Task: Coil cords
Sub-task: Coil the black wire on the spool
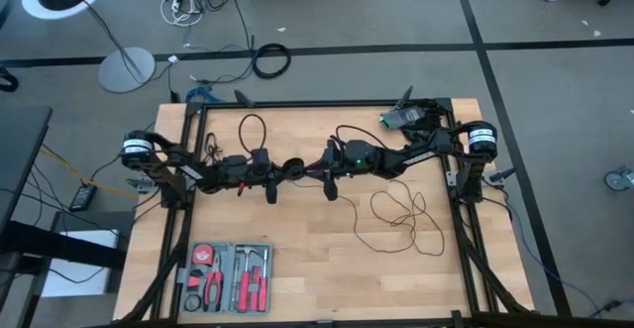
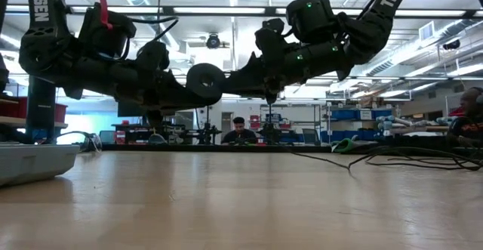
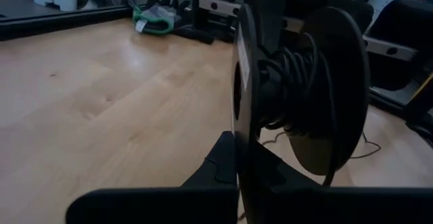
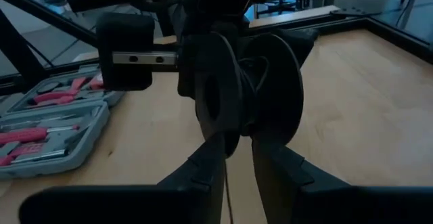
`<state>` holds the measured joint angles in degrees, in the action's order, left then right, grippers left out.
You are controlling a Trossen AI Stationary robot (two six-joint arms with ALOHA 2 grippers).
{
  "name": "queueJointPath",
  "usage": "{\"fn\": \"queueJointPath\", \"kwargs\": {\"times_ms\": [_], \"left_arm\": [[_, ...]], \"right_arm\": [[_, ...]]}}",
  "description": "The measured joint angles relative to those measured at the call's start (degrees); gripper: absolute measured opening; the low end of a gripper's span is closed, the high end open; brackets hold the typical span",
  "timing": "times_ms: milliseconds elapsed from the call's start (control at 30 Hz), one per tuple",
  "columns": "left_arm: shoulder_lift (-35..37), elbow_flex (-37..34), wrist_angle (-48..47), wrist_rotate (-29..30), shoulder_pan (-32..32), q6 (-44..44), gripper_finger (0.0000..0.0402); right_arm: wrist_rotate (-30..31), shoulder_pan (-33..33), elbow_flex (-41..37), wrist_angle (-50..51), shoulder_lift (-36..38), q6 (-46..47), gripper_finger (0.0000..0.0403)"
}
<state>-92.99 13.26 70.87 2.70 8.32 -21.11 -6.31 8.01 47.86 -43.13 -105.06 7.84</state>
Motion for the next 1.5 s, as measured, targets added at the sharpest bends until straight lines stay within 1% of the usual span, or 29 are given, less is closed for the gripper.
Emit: {"fn": "queueJointPath", "kwargs": {"times_ms": [233, 500, 567, 633, 700, 1000, 1333, 1500], "left_arm": [[0.0, 0.0, 0.2, 0.0, 0.0, 0.0, 0.0003], [0.0, 0.8, -0.1, -0.4, 0.0, 0.0, 0.0003], [0.0, 0.9, -0.2, -0.3, 0.1, 0.0, 0.0003], [-0.1, 0.9, -0.1, 0.0, 0.3, 0.0, 0.0003], [-0.1, 0.9, 0.0, 0.1, 0.6, 0.0, 0.0003], [-0.2, -0.5, 5.5, 0.4, 1.1, 0.0, 0.0003], [-0.2, -0.5, 6.2, 0.3, 1.1, -0.1, 0.0003], [-0.2, -0.5, 7.5, -1.1, 1.1, -0.1, 0.0003]], "right_arm": [[0.0, 0.0, 0.0, -0.9, 0.0, -0.2, 0.0075], [-0.5, 0.1, 0.0, -4.8, 0.0, -1.5, 0.0067], [-0.5, 0.2, 0.0, -4.6, 0.0, -1.1, 0.0053], [-0.7, 0.3, 0.0, -3.9, 0.0, -0.6, 0.0024], [-1.0, 0.3, 0.0, -3.4, 0.0, -0.6, 0.0009], [2.6, -1.1, -1.0, -2.8, 0.2, 2.1, 0.0003], [2.7, -1.2, -1.2, 0.3, 0.2, 4.2, 0.0001], [2.0, -1.1, -1.3, 0.6, 0.1, 4.3, 0.0001]]}}
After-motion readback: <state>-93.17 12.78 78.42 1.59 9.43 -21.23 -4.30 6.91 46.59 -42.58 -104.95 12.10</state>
